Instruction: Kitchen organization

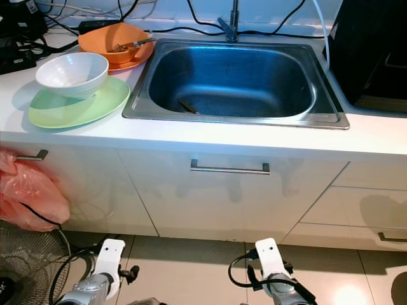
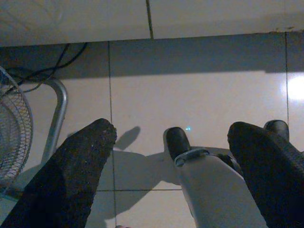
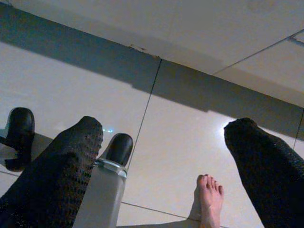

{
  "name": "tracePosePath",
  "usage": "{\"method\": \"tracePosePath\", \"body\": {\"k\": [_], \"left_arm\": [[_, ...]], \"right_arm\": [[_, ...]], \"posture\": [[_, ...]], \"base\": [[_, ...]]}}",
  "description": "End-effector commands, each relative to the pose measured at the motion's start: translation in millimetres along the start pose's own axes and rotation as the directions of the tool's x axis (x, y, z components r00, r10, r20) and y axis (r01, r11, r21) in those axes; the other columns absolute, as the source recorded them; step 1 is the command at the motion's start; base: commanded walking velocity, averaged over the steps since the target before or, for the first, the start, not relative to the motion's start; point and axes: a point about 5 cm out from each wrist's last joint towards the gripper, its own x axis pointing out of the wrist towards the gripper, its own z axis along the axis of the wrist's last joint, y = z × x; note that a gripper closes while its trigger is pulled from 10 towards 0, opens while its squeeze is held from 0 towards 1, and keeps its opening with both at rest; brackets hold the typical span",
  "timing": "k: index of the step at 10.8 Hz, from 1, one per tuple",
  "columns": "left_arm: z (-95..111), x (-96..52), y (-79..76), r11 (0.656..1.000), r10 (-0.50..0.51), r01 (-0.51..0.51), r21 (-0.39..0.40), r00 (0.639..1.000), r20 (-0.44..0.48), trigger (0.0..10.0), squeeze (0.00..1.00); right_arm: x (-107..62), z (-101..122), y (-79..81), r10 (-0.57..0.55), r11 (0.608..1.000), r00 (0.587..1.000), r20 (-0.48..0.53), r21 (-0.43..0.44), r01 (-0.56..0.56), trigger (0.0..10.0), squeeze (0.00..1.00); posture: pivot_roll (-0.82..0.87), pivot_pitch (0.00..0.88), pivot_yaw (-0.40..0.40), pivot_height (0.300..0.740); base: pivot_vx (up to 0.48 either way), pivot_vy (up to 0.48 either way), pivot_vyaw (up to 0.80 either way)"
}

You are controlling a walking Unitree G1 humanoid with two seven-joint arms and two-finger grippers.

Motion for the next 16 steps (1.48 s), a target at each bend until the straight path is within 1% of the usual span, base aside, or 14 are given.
{"method": "tracePosePath", "body": {"k": [1, 2, 4, 5, 6, 7, 8, 9, 10, 11, 12, 13, 14, 16], "left_arm": [[-1.2, -0.4, 1.6, 1.0, 0.0, 0.0, 0.008, 1.0, -0.005, 10.0, 0.0], [-1.5, -0.4, 1.7, 1.0, 0.0, 0.0, 0.009, 1.0, -0.006, 10.0, 0.0], [4.1, -0.9, 5.2, 0.997, -0.008, 0.006, 0.079, 0.999, 0.036, 10.0, 0.0], [9.7, -1.7, 8.5, 0.995, -0.016, 0.007, 0.102, 0.997, 0.08, 10.0, 0.0], [19.2, -2.4, 11.5, 0.987, -0.01, -0.012, 0.157, 0.99, 0.14, 10.0, 0.0], [41.0, -3.6, 9.3, 0.983, -0.038, -0.011, 0.185, 0.966, 0.257, 10.0, 0.0], [59.2, -5.8, 3.4, 0.979, -0.084, 0.011, 0.205, 0.932, 0.353, 10.0, 0.0], [80.8, -10.5, -5.3, 0.977, -0.137, 0.042, 0.21, 0.877, 0.461, 10.0, 0.0], [97.6, -18.0, -12.8, 0.967, -0.188, 0.056, 0.247, 0.812, 0.552, 10.0, 0.0], [103.2, -22.5, -15.0, 0.968, -0.197, 0.061, 0.243, 0.782, 0.591, 10.0, 0.0], [108.4, -30.4, -17.3, 0.969, -0.207, 0.063, 0.24, 0.738, 0.642, 10.0, 0.0], [116.2, -46.9, -19.7, 0.967, -0.219, 0.054, 0.247, 0.672, 0.707, 10.0, 0.0], [121.4, -58.8, -17.9, 0.971, -0.214, 0.058, 0.231, 0.64, 0.738, 10.0, 0.0], [138.1, -90.2, -13.0, 0.981, -0.177, 0.032, 0.192, 0.556, 0.812, 10.0, 0.0]], "right_arm": [[-0.8, -4.9, -1.1, 0.001, 1.0, 1.0, -0.02, -0.017, -0.001, 10.0, 0.0], [-0.9, -5.3, -1.2, 0.001, 1.0, 1.0, -0.021, -0.018, -0.001, 10.0, 0.0], [-1.0, -3.8, -3.4, -0.005, 1.0, 1.0, -0.009, -0.01, 0.005, 10.0, 0.0], [-1.0, 0.1, -6.7, -0.004, 1.0, 1.0, 0.018, -0.003, 0.004, 10.0, 0.0], [-0.8, 5.8, -9.5, -0.005, 1.0, 0.999, 0.051, 0.012, 0.004, 10.0, 0.0], [-0.4, 22.5, -14.9, -0.002, 0.999, 0.99, 0.14, 0.041, -0.004, 10.0, 0.0], [-1.2, 38.1, -20.7, -0.011, 0.998, 0.974, 0.225, 0.065, -0.003, 10.0, 0.0], [-4.3, 59.7, -27.6, -0.03, 0.998, 0.939, 0.343, 0.07, 0.006, 10.0, 0.0], [-8.9, 77.8, -29.4, -0.022, 0.999, 0.895, 0.446, 0.053, -0.002, 10.0, 0.0], [-12.2, 86.0, -30.0, -0.018, 0.997, 0.869, 0.495, 0.072, -0.021, 10.0, 0.0], [-19.3, 94.6, -33.0, -0.011, 0.998, 0.829, 0.559, 0.052, -0.022, 10.0, 0.0], [-33.1, 101.8, -39.6, -0.004, 0.999, 0.779, 0.626, 0.037, -0.025, 10.0, 0.0], [-43.6, 105.1, -43.9, -0.003, 0.999, 0.754, 0.656, 0.031, -0.023, 10.0, 0.0], [-69.7, 118.1, -49.9, 0.004, 0.999, 0.697, 0.717, 0.02, -0.026, 10.0, 0.0]], "posture": [[0.1, 0.054, 0.004, 0.74], [0.1, 0.053, 0.005, 0.74], [0.09, 0.052, 0.002, 0.74], [0.09, 0.053, 0.001, 0.74], [0.09, 0.057, -0.002, 0.74], [0.09, 0.061, -0.002, 0.74], [0.09, 0.063, -0.003, 0.74], [0.09, 0.063, -0.002, 0.74], [0.09, 0.063, -0.002, 0.74], [0.08, 0.062, 0.003, 0.74], [0.07, 0.061, 0.008, 0.74], [0.06, 0.059, 0.007, 0.74], [0.06, 0.06, 0.006, 0.74], [0.06, 0.064, 0.004, 0.74]], "base": [[0.0, 0.0, 0.0], [0.0, 0.0, 0.0], [0.0, 0.0, 0.0], [0.0, 0.0, 0.0], [0.0, 0.0, 0.0], [0.0, 0.0, 0.0], [0.0, 0.0, 0.0], [0.0, 0.0, 0.0], [0.0, 0.0, 0.0], [0.0, 0.0, 0.0], [0.0, 0.0, 0.0], [0.0, 0.0, 0.0], [0.0, 0.0, 0.0], [0.0, 0.0, 0.0]]}}
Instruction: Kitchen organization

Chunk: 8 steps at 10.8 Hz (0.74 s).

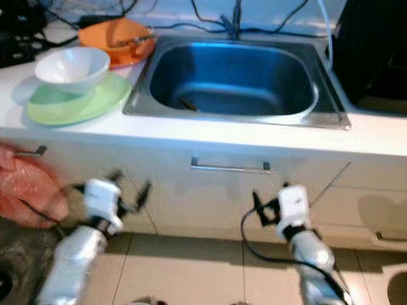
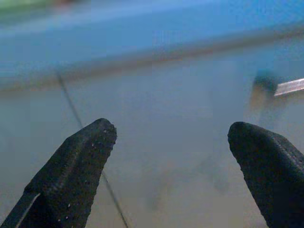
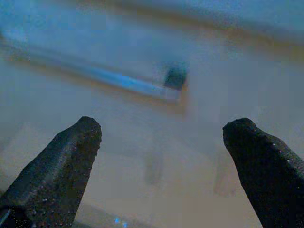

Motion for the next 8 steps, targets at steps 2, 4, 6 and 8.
{"method": "tracePosePath", "body": {"k": [2, 4, 6, 8], "left_arm": [[30.6, -5.3, -0.9, 1.0, -0.011, 0.009, 0.027, 0.997, 0.071, 10.0, 0.0], [62.3, -5.6, -4.9, 0.999, -0.025, 0.021, 0.032, 0.991, 0.13, 10.0, 0.0], [78.7, -6.3, -4.5, 0.998, -0.032, 0.021, 0.063, 0.985, 0.172, 10.0, 0.0], [84.4, -7.2, 0.6, 0.998, 0.003, -0.015, 0.069, 0.985, 0.171, 10.0, 0.0]], "right_arm": [[-3.6, 28.3, 0.9, 0.004, 1.0, 0.999, 0.05, 0.02, -0.005, 10.0, 0.0], [-5.3, 65.7, 16.6, 0.045, 0.997, 0.989, 0.143, 0.055, -0.053, 10.0, 0.0], [-5.4, 93.7, 33.1, 0.106, 0.991, 0.97, 0.22, 0.054, -0.12, 10.0, 0.0], [-7.6, 115.1, 32.2, 0.079, 0.994, 0.963, 0.257, 0.053, -0.096, 10.0, 0.0]], "posture": [[0.06, 0.07, 0.001, 0.74], [0.07, 0.076, 0.007, 0.74], [0.06, 0.078, 0.011, 0.74], [0.06, 0.082, 0.013, 0.74]], "base": [[0.0, 0.0, 0.0], [0.0, 0.0, 0.0], [0.0, 0.0, 0.0], [0.0, 0.0, 0.0]]}}
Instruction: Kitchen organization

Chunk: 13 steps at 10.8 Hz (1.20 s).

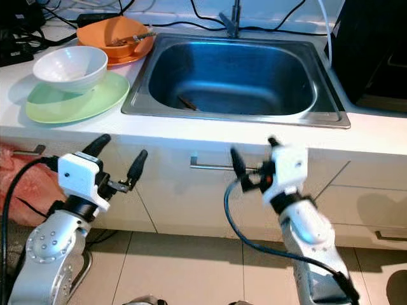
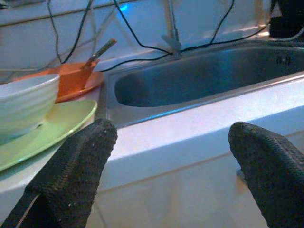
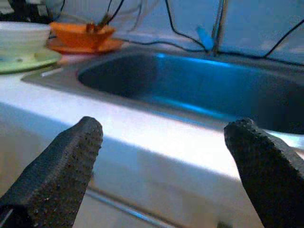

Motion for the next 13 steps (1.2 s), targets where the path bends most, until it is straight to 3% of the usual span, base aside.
{"method": "tracePosePath", "body": {"k": [1, 3, 4, 5, 7, 8, 9, 12, 13], "left_arm": [[8.3, 1.6, 5.8, 0.999, 0.042, -0.043, 0.034, 0.999, 0.024, 10.0, 0.0], [8.3, 6.7, 15.2, 0.99, 0.123, -0.124, 0.062, 0.992, 0.022, 10.0, 0.0], [5.7, 10.5, 22.0, 0.981, 0.183, -0.184, 0.065, 0.983, 0.017, 10.0, 0.0], [5.2, 17.0, 25.9, 0.971, 0.232, -0.232, 0.048, 0.973, 0.018, 10.0, 0.0], [11.1, 31.8, 21.2, 0.965, 0.263, -0.262, -0.027, 0.964, 0.044, 10.0, 0.0], [13.0, 38.7, 12.6, 0.97, 0.229, -0.223, -0.094, 0.972, 0.052, 10.0, 1.0], [13.2, 40.0, 10.2, 0.974, 0.213, -0.207, -0.091, 0.975, 0.058, 10.0, 1.0], [4.6, 40.4, 16.2, 0.958, 0.272, -0.269, -0.095, 0.962, 0.011, 10.0, 1.0], [4.2, 39.6, 14.5, 0.958, 0.259, -0.255, -0.13, 0.966, 0.014, 4.3, 0.0]], "right_arm": [[0.4, 9.5, -3.9, -0.039, 0.999, 0.999, 0.014, -0.004, 0.039, 10.0, 0.0], [8.4, 21.0, -14.6, -0.128, 0.991, 0.99, 0.054, -0.032, 0.13, 10.0, 0.0], [12.7, 19.9, -30.3, -0.236, 0.97, 0.971, 0.025, 0.069, 0.234, 10.0, 0.0], [16.4, 23.3, -37.9, -0.28, 0.959, 0.959, 0.048, 0.068, 0.276, 10.0, 0.0], [22.3, 19.5, -36.3, -0.329, 0.943, 0.944, 0.036, 0.069, 0.326, 10.0, 0.0], [25.8, 14.6, -28.3, -0.303, 0.949, 0.953, 0.015, 0.097, 0.3, 10.0, 0.95], [27.3, 13.8, -23.3, -0.265, 0.96, 0.964, 0.02, 0.096, 0.262, 10.0, 1.0], [29.6, 11.1, -27.8, -0.31, 0.949, 0.951, 0.017, 0.066, 0.308, 10.0, 1.0], [30.5, 10.5, -27.8, -0.314, 0.948, 0.95, 0.003, 0.06, 0.313, 10.0, 0.99]], "posture": [[0.06, 0.083, 0.014, 0.74], [0.06, 0.076, 0.017, 0.74], [0.06, 0.071, 0.014, 0.74], [0.06, 0.065, 0.008, 0.74], [0.06, 0.05, 0.006, 0.74], [0.06, 0.039, 0.008, 0.74], [0.06, 0.036, 0.008, 0.74], [0.06, 0.034, 0.004, 0.74], [0.06, 0.037, -0.004, 0.74]], "base": [[0.0, 0.0, 0.0], [0.0, 0.0, 0.0], [0.0, 0.0, 0.0], [0.0, 0.0, 0.0], [0.0, 0.0, 0.0], [0.0, 0.0, 0.0], [0.0, 0.0, 0.0], [0.0, 0.0, 0.0], [0.0, 0.0, 0.0]]}}
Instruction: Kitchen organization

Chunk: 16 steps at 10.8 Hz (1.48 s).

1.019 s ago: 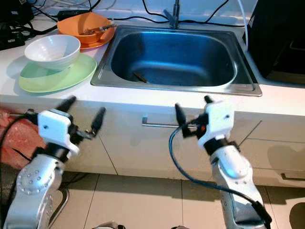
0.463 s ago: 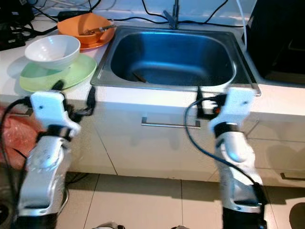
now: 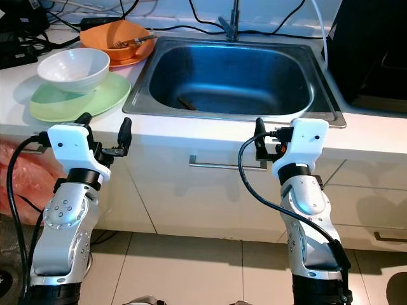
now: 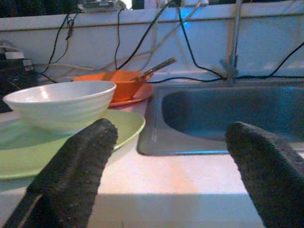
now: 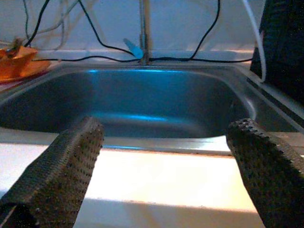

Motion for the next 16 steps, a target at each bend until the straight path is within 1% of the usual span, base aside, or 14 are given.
{"method": "tracePosePath", "body": {"k": [1, 2, 3, 4, 5, 6, 7, 12, 13, 14, 15, 16], "left_arm": [[0.2, -0.1, 0.8, 1.0, -0.002, 0.002, -0.006, 1.0, 0.006, 0.0, 0.0], [1.6, 1.8, 1.9, 1.0, 0.005, -0.005, -0.007, 1.0, 0.014, 0.0, 0.0], [2.8, 2.5, 2.1, 1.0, 0.005, -0.005, -0.009, 1.0, 0.024, 0.0, 0.0], [3.8, 2.3, 1.5, 1.0, 0.002, -0.001, -0.013, 1.0, 0.03, 0.0, 0.0], [3.6, 2.6, 1.9, 1.0, 0.005, -0.005, -0.003, 1.0, 0.024, 0.0, 0.0], [3.1, 3.2, 1.7, 1.0, -0.001, 0.002, -0.007, 1.0, 0.018, 9.7, 0.0], [3.9, 3.8, 4.4, 1.0, 0.024, -0.024, -0.007, 0.999, 0.025, 10.0, 1.0], [4.4, 3.9, 3.9, 1.0, 0.011, -0.011, -0.01, 1.0, 0.026, 10.0, 1.0], [3.9, 4.2, 5.3, 1.0, 0.024, -0.024, 0.001, 0.999, 0.021, 10.0, 1.0], [3.5, 4.8, 7.0, 0.999, 0.05, -0.05, 0.016, 0.999, 0.017, 10.0, 1.0], [1.3, 6.6, 12.9, 0.994, 0.102, -0.102, 0.047, 0.995, 0.003, 10.0, 1.0], [2.4, 14.2, 29.9, 0.981, 0.176, -0.176, 0.081, 0.984, 0.01, 10.0, 1.0]], "right_arm": [[1.5, 4.8, 3.3, 0.028, 1.0, 1.0, 0.005, 0.006, -0.028, 10.0, 0.45], [0.6, 5.9, 4.0, 0.04, 0.999, 0.999, 0.019, -0.006, -0.04, 10.0, 0.0], [-0.1, 5.6, 3.7, 0.037, 0.999, 0.999, 0.025, -0.005, -0.037, 10.0, 0.0], [-1.0, 6.7, 3.0, 0.037, 0.999, 0.999, 0.038, 0.026, -0.038, 0.0, 0.0], [-0.4, 7.1, 2.9, 0.036, 0.999, 0.999, 0.039, 0.025, -0.037, 0.0, 0.0], [0.3, 7.4, 3.1, 0.036, 0.999, 0.999, 0.041, 0.02, -0.037, 0.0, 0.0], [0.9, 7.3, 3.7, 0.038, 0.999, 0.998, 0.042, 0.015, -0.039, 10.0, 1.0], [1.3, 6.1, 3.1, 0.027, 1.0, 0.998, 0.051, 0.008, -0.027, 10.0, 1.0], [0.4, 4.7, 3.8, 0.03, 0.999, 0.998, 0.049, 0.027, -0.032, 10.0, 1.0], [-0.3, 3.7, 3.4, 0.027, 0.999, 0.999, 0.047, 0.02, -0.028, 10.0, 1.0], [-1.4, 2.4, 3.8, 0.035, 0.999, 0.999, 0.038, 0.018, -0.035, 10.0, 1.0], [-3.7, 1.2, 8.2, 0.06, 0.998, 0.998, 0.033, 0.024, -0.061, 10.0, 1.0]], "posture": [[0.06, 0.041, -0.007, 0.74], [0.06, 0.043, -0.01, 0.74], [0.06, 0.045, -0.01, 0.74], [0.06, 0.045, -0.009, 0.74], [0.06, 0.044, -0.008, 0.74], [0.06, 0.042, -0.008, 0.74], [0.06, 0.043, -0.008, 0.74], [0.07, 0.045, 0.002, 0.74], [0.07, 0.046, 0.004, 0.74], [0.07, 0.046, 0.006, 0.74], [0.06, 0.046, 0.002, 0.74], [0.07, 0.047, -0.001, 0.74]], "base": [[0.0, 0.0, 0.0], [0.0, 0.0, 0.0], [0.0, 0.0, 0.0], [0.0, 0.0, 0.0], [0.0, 0.0, 0.0], [0.0, 0.0, 0.0], [0.0, 0.0, 0.0], [0.0, 0.0, 0.0], [0.0, 0.0, 0.0], [0.0, 0.0, 0.0], [0.0, 0.0, 0.0], [0.0, 0.0, 0.0]]}}
